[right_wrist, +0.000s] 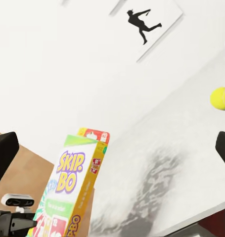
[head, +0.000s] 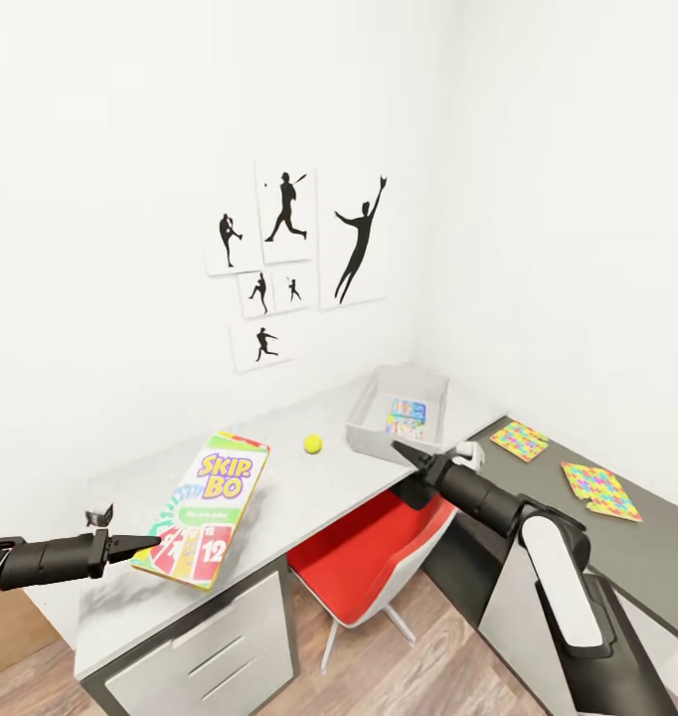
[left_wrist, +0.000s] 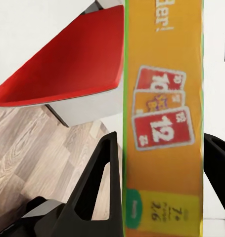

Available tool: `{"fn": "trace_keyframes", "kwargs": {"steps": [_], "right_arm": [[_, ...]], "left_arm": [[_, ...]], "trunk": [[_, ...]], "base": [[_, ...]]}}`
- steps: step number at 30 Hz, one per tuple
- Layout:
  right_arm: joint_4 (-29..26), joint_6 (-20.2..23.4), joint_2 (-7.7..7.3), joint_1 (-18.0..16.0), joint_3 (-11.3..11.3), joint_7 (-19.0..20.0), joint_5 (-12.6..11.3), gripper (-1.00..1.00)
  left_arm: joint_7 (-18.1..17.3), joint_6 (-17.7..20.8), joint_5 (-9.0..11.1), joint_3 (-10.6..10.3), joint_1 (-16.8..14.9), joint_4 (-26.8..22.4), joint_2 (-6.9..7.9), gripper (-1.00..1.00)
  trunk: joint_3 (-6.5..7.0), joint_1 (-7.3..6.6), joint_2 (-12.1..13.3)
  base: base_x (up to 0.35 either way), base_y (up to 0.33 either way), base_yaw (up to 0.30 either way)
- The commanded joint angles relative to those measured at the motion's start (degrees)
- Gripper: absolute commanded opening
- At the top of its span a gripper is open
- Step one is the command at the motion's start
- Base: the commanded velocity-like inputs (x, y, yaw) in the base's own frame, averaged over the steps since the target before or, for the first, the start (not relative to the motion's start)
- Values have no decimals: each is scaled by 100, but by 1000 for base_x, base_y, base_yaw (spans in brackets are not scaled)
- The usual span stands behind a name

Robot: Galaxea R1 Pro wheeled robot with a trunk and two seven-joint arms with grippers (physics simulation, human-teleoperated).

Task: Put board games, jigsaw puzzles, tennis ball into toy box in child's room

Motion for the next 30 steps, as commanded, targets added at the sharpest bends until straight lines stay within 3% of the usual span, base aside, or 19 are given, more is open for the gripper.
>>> {"fn": "trace_keyframes", "kwargs": {"steps": [1,9,22,30], "right_arm": [[-1,34,-1,-6,-17,37,5,100],[-1,213,-36,-5,-356,63,-9,100],[2,228,-40,-5,-421,61,0,100],[2,253,-46,-5,-512,61,5,100]], "left_arm": [[-24,62,-2,-1,-4,-1,1,-100],[-24,61,-2,-2,-4,-1,1,-100],[-24,60,-2,-1,-4,-1,7,-100],[-24,96,30,101,-9,-1,-13,-100]], "trunk": [[-14,4,-13],[-14,4,-13],[-14,4,-13],[-26,4,-13]], "base": [[0,-24,-9],[0,-5,-2],[0,0,-1],[0,-186,-206]]}}
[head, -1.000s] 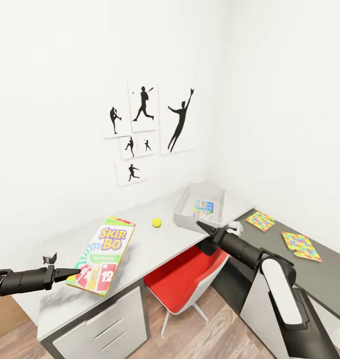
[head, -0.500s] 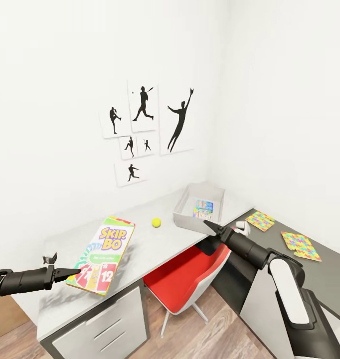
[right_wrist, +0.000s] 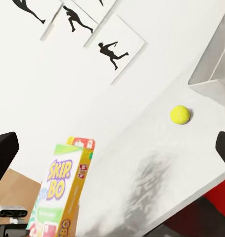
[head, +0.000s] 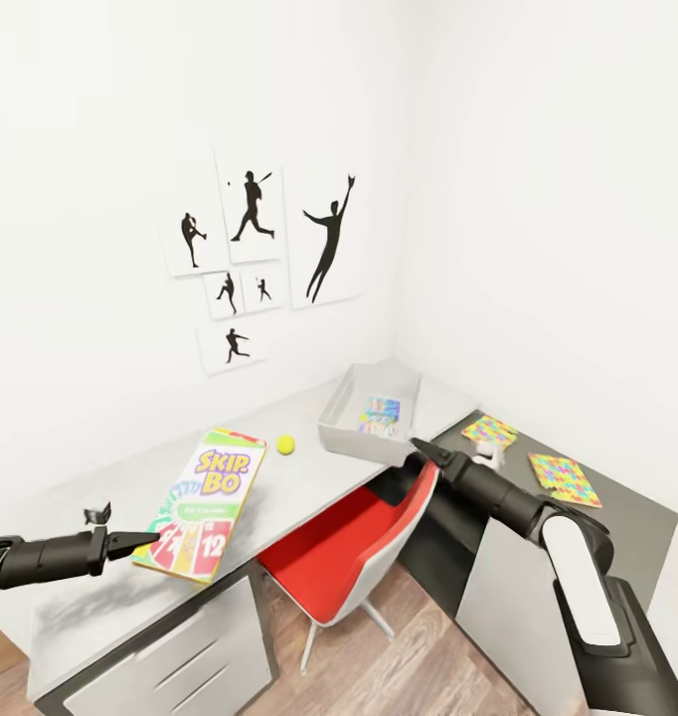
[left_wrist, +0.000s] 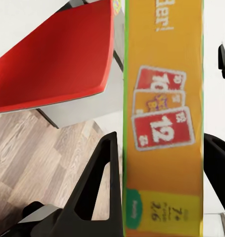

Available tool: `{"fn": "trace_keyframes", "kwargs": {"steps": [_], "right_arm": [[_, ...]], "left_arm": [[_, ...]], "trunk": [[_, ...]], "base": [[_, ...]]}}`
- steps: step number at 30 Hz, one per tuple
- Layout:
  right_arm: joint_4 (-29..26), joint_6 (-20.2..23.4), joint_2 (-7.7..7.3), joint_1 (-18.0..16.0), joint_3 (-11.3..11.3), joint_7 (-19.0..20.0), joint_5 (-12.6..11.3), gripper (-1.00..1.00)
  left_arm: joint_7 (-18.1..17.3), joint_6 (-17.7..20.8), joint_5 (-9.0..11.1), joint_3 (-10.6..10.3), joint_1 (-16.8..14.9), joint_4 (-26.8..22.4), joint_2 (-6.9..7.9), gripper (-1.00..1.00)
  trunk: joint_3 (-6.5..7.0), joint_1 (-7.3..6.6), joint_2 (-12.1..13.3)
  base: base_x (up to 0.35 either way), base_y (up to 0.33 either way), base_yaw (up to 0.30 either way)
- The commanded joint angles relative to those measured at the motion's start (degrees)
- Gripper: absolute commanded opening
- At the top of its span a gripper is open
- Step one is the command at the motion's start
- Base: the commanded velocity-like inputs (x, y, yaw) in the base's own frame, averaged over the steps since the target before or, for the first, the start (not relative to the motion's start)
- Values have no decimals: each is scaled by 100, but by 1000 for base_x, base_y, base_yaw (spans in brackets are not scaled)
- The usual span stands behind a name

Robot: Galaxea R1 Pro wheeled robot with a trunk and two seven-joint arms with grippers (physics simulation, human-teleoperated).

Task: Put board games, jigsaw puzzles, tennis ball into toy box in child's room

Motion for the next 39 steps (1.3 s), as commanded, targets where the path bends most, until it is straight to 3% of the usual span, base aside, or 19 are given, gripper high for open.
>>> {"fn": "trace_keyframes", "kwargs": {"steps": [1,4,7,13,16,18,24,33,39], "right_arm": [[0,45,0,-7,-32,26,15,100],[-40,268,3,-7,-74,10,32,100],[-68,482,1,-7,-123,-13,59,100],[-80,603,-4,-7,-416,26,70,100],[-78,588,5,-7,-452,34,70,100],[-78,574,7,-7,-458,34,71,100],[-66,556,8,10,-462,13,78,100],[-46,546,24,19,-447,-13,79,100],[-39,546,25,19,-446,-15,79,100]], "left_arm": [[-25,88,23,43,-12,-4,-10,-100],[-25,488,135,94,-196,-261,-148,-100],[-25,828,139,94,-463,-644,-558,-100],[-25,874,147,103,-578,-755,-939,-100],[495,854,164,113,-584,-686,-1162,-100],[766,852,187,125,-585,-667,-1234,-100],[909,848,200,153,-586,-655,-1284,-100],[888,808,207,561,-586,-656,-1285,-100],[889,806,202,572,-586,-655,-1285,-100]], "trunk": [[-15,4,-13],[-21,4,-13],[-27,4,-13],[-39,4,-13],[-41,4,-13],[-37,4,-13],[-32,4,-13],[-32,4,-13],[-32,4,-13]], "base": [[0,-146,-261],[0,-64,-264],[0,-17,-266],[0,-3,-267],[0,0,-268],[0,0,-236],[0,0,-56],[0,0,-3],[64,-38,0]]}}
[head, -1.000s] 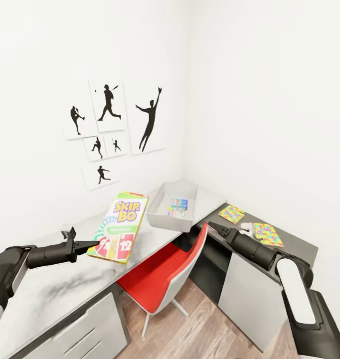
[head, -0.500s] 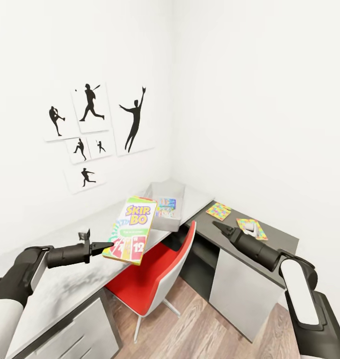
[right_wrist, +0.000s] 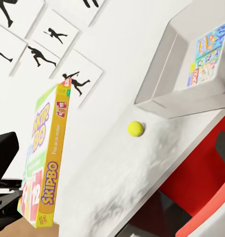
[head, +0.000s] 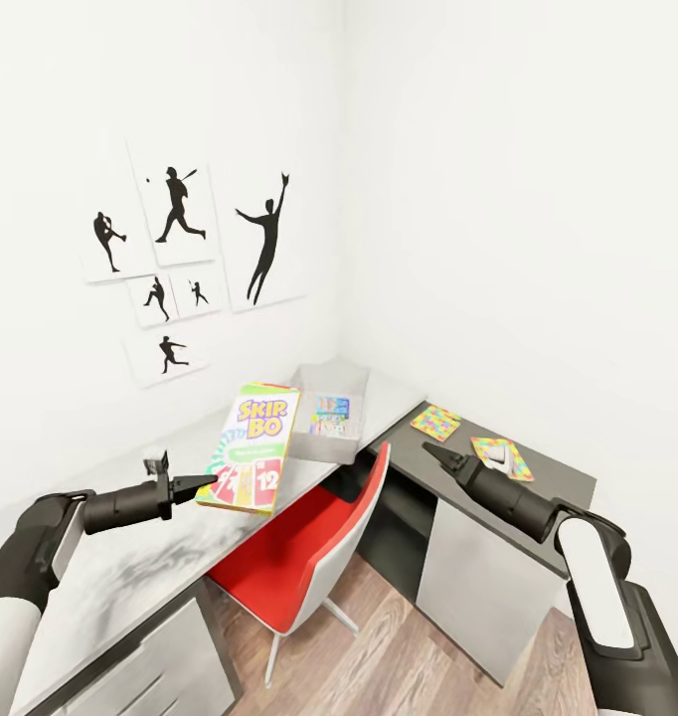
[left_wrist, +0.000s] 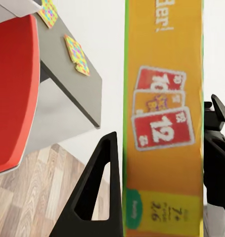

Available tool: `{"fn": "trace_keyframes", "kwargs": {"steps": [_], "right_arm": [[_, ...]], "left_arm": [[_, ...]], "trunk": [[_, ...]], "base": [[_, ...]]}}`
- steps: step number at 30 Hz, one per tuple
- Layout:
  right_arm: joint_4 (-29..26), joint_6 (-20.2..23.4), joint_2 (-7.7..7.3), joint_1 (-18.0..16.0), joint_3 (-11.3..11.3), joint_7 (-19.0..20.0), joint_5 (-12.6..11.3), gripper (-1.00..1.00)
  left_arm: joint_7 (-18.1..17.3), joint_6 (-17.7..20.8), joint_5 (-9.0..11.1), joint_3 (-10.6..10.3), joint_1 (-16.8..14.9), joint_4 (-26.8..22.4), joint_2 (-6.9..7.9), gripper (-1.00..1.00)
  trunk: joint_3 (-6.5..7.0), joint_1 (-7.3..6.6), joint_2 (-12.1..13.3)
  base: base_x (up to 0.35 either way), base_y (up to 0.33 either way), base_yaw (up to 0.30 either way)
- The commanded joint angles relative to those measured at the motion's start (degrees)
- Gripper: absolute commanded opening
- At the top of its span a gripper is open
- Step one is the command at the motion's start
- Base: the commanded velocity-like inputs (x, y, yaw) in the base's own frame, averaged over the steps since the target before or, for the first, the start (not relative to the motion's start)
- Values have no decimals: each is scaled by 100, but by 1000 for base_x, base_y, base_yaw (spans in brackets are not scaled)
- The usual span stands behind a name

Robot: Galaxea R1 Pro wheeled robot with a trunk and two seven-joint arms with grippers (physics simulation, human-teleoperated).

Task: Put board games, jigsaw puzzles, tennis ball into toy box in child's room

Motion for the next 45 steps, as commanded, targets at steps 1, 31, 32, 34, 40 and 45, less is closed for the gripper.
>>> {"fn": "trace_keyframes", "kwargs": {"steps": [1,31,32,34,40,45], "right_arm": [[0,27,1,-6,-9,41,33,100],[10,27,-1,-6,-18,73,33,100],[10,27,-2,-6,-18,75,33,100],[10,27,-1,-6,-18,79,33,100],[17,27,-8,-6,-22,91,33,100],[19,27,-8,-6,-25,94,33,100]], "left_arm": [[-16,61,9,1,-6,0,1,-100],[-15,60,5,1,-6,0,4,-100],[-15,60,5,-1,-6,0,6,-100],[-15,60,5,-3,-6,0,8,-100],[-15,60,12,-1,-6,-1,9,-100],[-16,60,13,0,-6,0,9,-100]], "trunk": [[-13,5,-13],[-14,5,-13],[-16,5,-13],[-20,5,-13],[-39,5,-13],[-60,5,-13]], "base": [[177,-130,0],[253,-63,0],[288,-5,0],[278,-28,3],[267,-10,86],[224,-103,199]]}}
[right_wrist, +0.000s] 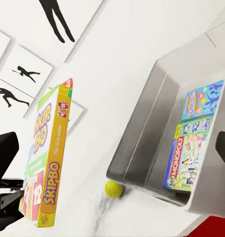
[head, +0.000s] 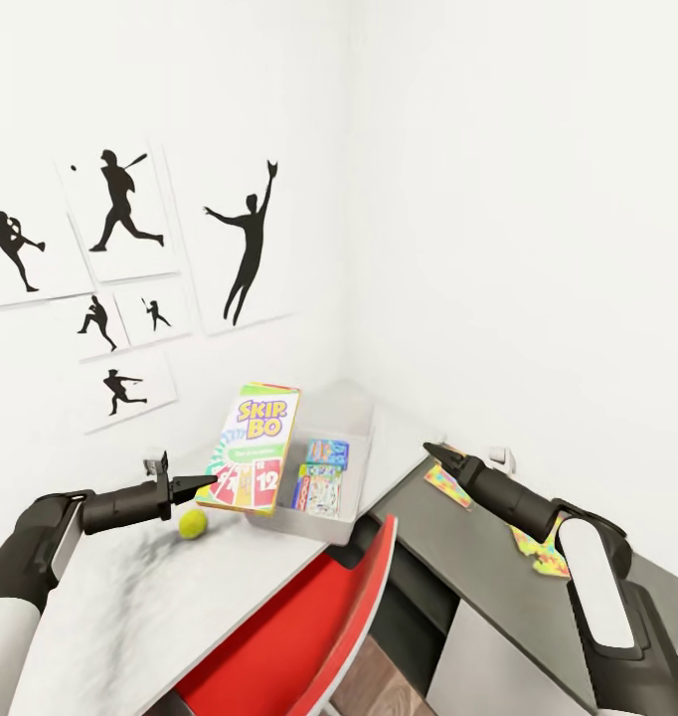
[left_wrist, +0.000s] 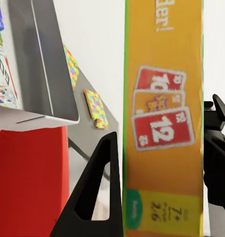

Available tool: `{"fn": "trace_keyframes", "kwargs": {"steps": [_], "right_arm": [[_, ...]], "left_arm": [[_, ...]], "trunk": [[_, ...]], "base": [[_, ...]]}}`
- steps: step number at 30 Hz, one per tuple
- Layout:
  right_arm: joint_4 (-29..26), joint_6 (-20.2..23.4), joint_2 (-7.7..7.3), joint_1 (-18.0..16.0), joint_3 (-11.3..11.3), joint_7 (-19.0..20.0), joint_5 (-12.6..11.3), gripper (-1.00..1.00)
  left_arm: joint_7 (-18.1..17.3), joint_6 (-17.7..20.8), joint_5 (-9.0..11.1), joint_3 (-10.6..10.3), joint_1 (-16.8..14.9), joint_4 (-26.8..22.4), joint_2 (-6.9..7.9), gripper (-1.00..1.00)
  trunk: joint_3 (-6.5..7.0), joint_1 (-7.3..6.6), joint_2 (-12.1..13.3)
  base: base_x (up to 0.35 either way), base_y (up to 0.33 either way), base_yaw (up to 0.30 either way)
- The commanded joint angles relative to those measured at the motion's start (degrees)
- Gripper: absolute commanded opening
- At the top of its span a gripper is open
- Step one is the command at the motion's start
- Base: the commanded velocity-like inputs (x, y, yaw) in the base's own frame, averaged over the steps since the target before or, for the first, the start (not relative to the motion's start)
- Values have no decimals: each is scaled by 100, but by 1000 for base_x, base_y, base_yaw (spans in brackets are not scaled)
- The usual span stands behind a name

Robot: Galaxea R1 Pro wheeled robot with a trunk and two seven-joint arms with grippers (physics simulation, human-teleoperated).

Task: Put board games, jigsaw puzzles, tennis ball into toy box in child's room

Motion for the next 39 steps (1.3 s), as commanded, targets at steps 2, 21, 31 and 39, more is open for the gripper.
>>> {"fn": "trace_keyframes", "kwargs": {"steps": [2,21,31,39], "right_arm": [[-1,27,0,-5,-11,41,28,100],[-1,27,0,-5,-7,41,23,100],[-1,27,0,-5,-3,41,23,100],[-1,25,0,-5,-3,41,31,100]], "left_arm": [[-17,66,23,3,-7,-1,1,-100],[-17,66,18,-2,-7,0,8,-100],[-25,66,23,-2,-7,0,8,-100],[-26,66,23,1,-7,0,8,-100]], "trunk": [[-22,5,-13],[-38,5,-13],[-38,5,-13],[-38,5,-13]], "base": [[204,-150,235],[146,-148,49],[74,-15,0],[98,0,0]]}}
